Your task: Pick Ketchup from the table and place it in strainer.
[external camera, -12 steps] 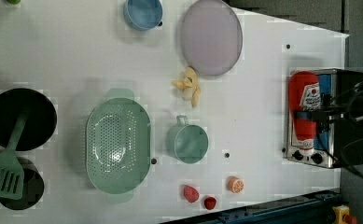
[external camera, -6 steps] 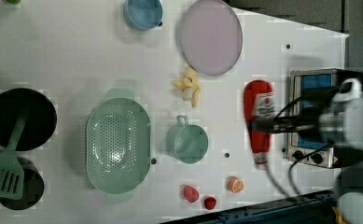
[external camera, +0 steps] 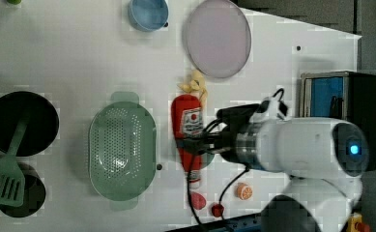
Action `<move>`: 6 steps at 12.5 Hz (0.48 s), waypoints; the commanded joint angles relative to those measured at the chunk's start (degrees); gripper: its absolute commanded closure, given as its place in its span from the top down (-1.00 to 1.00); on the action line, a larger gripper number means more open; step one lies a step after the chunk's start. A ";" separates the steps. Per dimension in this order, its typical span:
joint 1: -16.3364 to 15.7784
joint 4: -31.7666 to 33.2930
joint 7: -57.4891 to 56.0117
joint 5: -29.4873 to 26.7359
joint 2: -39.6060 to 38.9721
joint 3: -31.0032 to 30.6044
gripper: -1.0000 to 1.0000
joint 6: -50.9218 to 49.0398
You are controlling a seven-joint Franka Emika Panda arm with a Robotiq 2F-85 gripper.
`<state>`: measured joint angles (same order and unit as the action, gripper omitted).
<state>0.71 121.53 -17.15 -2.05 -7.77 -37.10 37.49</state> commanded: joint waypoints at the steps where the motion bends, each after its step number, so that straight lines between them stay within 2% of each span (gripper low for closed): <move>1: 0.32 -2.00 10.41 -0.23 -3.15 -1.71 0.18 5.27; 6: -3.44 -1.79 17.44 0.02 -12.46 -2.17 0.18 15.17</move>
<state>-0.97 120.52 -5.22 -1.89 -20.37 -38.89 51.87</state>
